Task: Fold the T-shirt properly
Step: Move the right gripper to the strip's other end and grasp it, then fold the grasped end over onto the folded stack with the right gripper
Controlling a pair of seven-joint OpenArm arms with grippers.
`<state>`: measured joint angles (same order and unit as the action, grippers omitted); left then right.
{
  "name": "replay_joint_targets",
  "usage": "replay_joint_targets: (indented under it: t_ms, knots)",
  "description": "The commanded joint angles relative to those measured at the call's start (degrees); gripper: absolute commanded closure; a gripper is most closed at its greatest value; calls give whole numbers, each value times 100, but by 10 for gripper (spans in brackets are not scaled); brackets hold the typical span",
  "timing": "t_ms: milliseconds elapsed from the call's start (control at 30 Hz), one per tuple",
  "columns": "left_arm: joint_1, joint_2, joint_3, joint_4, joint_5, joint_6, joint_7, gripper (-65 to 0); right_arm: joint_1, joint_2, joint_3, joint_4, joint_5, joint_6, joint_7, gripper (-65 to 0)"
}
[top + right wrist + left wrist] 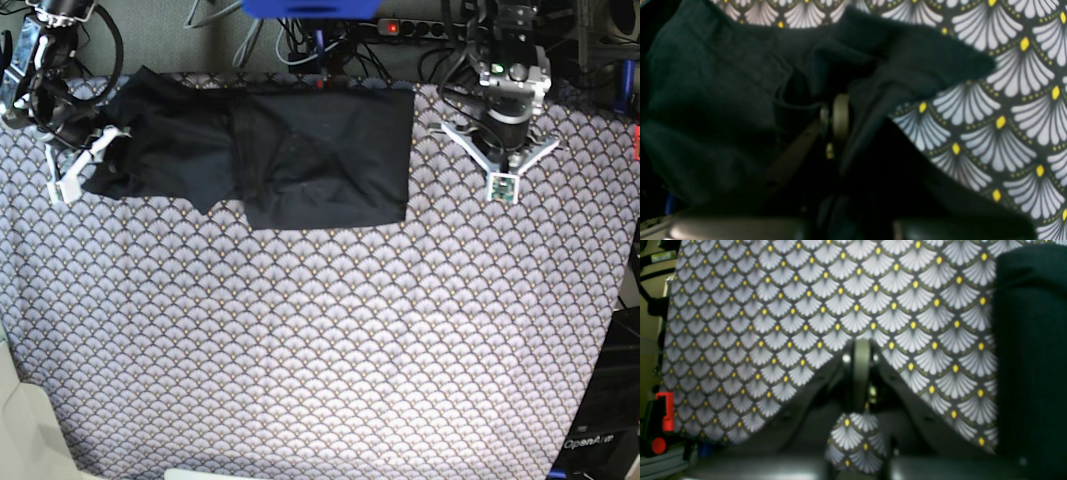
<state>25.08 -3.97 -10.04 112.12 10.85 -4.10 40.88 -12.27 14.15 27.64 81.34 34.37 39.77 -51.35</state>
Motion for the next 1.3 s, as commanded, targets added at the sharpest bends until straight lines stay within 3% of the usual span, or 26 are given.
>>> replay_joint_targets:
  t_ms: [0, 400, 567, 733, 800, 1067, 1267]
  knots:
    - [2, -21, -11, 116, 18, 36, -110, 0, -69, -22, -104, -15, -250, 23, -548, 0]
    - [-7, -21, -556, 160, -26, 36, -110, 0, -641, -22, -104, 2727, -250, 23, -645, 0]
    - [11, -21, -811, 160, -26, 36, -110, 0, -404, -259, -104, 2974, -241, 23, -1383, 0]
    - [55, -21, -1136, 151, -26, 27, -119, 0, -289, -646, -184, 3026, -233, 23, -1665, 0]
    - [55, -21, -1339, 142, -26, -272, -119, 0, -289, -804, -412, 3044, -233, 23, -1647, 0]
    - [-236, 234, -2807, 90, 36, -2241, -119, 0, -43, -1402, -940, 3053, -224, 23, -1656, 0]
    - [-323, 155, -3545, 10, 36, -3093, -128, 0, 291, -1780, -1379, 3062, -215, 23, -1656, 0]
